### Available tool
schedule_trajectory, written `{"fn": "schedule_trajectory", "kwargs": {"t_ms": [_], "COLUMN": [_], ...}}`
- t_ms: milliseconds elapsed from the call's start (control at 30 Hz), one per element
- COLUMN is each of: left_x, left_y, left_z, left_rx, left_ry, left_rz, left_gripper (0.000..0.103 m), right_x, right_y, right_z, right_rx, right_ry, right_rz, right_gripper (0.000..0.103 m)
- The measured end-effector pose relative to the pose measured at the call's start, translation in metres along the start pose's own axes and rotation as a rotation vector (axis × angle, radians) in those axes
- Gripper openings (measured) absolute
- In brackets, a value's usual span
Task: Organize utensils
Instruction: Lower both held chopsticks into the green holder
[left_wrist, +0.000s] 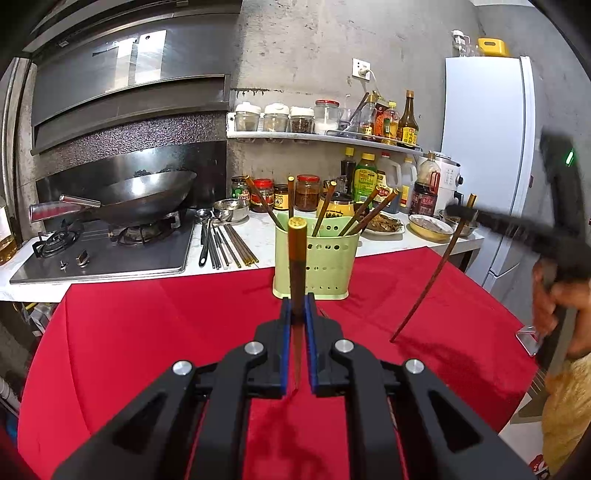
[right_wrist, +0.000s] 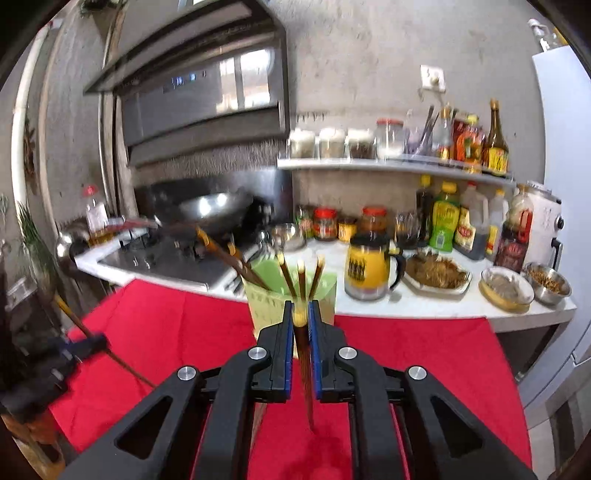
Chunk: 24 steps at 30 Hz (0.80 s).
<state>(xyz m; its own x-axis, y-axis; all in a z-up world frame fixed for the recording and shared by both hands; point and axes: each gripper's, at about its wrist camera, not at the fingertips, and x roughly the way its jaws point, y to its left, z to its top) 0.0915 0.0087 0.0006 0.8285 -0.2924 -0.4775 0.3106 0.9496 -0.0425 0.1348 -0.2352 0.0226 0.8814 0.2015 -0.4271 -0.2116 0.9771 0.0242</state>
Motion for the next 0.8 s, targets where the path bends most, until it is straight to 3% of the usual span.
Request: {"fn": "schedule_trajectory", "kwargs": {"t_ms": [200, 367, 567, 700, 800], "left_x": [0.002, 0.000, -0.007, -0.014, 0.000], "left_y": [-0.003, -0.006, -0.014, -0.020, -0.025], "left_z": [0.004, 0.024, 0.088, 0.135, 0.163], "left_rx": [0.019, 0.039, 0.066, 0.065, 0.071], "left_ry": [0.002, -0.033, -0.184, -0.318, -0.358], "left_rz": [0.003, -0.010, -0.011, -0.041, -0.054], "left_gripper": [0.007, 0.007, 0.007, 0.007, 0.007], "right_x": [-0.006, -0.018, -0.023, -0.022, -0.009], "right_y": [-0.003, -0.007, -0.024, -0.029, -0.028], "right_z": [-0.007, 0.008, 0.051, 0.081, 0.103], "right_rx": [0.017, -0.014, -0.021, -0.013, -0.005], "right_ry": [-0.029, -0.089, -0.209, -0.307, -0.345], "right_rz": [-0.021, -0.066, -0.120, -0.112, -0.087], "right_gripper": [0.007, 0.007, 0.007, 0.007, 0.007]}}
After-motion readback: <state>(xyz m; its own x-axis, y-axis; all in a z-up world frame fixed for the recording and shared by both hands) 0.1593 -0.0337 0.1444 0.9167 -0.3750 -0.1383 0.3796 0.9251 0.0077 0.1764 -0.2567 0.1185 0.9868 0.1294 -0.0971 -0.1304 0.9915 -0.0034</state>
